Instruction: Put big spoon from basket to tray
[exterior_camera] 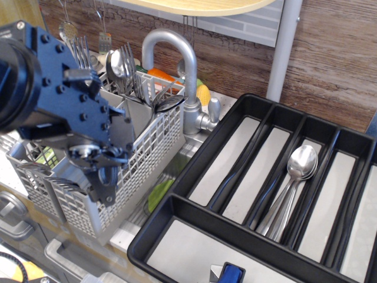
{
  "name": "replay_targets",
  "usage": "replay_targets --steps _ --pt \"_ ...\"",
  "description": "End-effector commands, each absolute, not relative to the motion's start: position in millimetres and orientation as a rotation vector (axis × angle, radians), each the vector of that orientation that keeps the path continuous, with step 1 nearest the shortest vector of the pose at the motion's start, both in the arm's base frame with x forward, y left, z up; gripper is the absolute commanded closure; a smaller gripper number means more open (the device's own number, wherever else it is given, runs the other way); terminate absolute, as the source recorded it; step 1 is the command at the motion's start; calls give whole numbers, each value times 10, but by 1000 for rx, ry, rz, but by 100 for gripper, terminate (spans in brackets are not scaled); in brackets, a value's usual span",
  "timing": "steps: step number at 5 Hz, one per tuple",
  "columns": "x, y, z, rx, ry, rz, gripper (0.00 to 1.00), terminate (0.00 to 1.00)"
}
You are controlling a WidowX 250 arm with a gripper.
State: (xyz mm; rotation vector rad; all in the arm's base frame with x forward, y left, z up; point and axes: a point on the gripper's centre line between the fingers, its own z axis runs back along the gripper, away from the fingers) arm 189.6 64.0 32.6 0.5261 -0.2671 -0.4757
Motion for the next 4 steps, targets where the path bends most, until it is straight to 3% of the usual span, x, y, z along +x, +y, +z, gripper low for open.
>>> replay_targets --steps 1,2,3,4 --pt "1956 661 282 573 -301 -507 0 0" --pt "2041 767 215 619 -321 -556 0 0" --pt "2173 863 215 602 -329 -586 0 0" --pt "2250 905 260 562 -322 -587 100 0"
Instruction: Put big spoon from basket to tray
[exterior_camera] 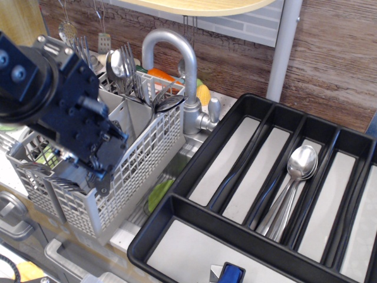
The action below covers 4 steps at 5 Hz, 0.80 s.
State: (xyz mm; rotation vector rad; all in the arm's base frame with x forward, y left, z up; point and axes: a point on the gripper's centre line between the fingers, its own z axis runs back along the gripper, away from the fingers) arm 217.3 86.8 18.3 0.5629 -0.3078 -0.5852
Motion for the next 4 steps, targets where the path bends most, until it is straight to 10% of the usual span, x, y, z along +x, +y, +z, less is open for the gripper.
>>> replay_targets --steps 1,3,4 --pt "2253 930 280 546 -310 -582 100 0" --pt "2268 921 412 536 -241 -572 100 0" --pt "2352 917 792 643 -44 -677 100 0"
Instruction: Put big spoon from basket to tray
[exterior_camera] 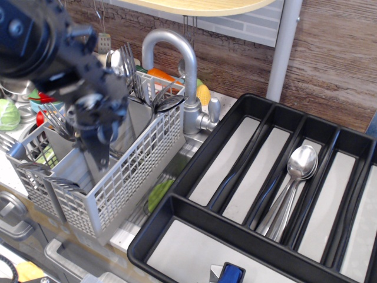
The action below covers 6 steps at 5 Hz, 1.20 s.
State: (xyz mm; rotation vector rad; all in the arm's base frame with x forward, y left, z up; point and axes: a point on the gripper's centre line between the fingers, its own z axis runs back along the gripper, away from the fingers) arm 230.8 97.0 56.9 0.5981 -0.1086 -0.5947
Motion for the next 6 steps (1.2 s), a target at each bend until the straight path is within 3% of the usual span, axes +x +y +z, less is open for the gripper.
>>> replay_targets --steps 1,2,3,4,5,6 --pt "2458 875 1178 733 154 -753 100 0" --pt "2528 688 1549 800 282 -777 100 0" --pt "2581 381 1687 805 262 -753 100 0" --pt "2654 90 1686 727 178 -699 100 0" --pt "2761 -262 1540 653 127 -650 100 0" --pt "2957 -471 1567 595 138 -628 100 0"
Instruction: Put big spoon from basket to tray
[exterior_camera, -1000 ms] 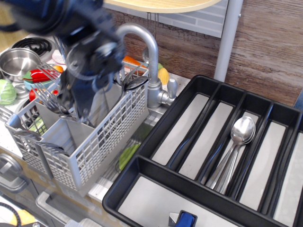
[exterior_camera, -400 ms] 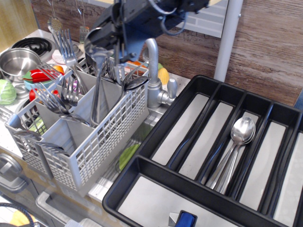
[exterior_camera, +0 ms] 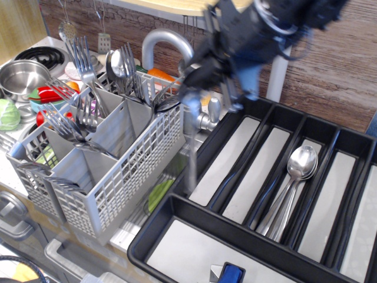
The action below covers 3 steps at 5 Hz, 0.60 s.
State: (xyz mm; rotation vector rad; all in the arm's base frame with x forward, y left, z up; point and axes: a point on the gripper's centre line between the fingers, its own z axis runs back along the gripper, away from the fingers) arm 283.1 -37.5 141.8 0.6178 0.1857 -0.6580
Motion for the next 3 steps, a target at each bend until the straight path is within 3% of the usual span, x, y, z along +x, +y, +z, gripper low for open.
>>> replay_targets --steps 1,3 --pt "3100 -758 1453 573 153 -560 100 0" --pt "3278 -1119 1168 488 156 -519 100 0"
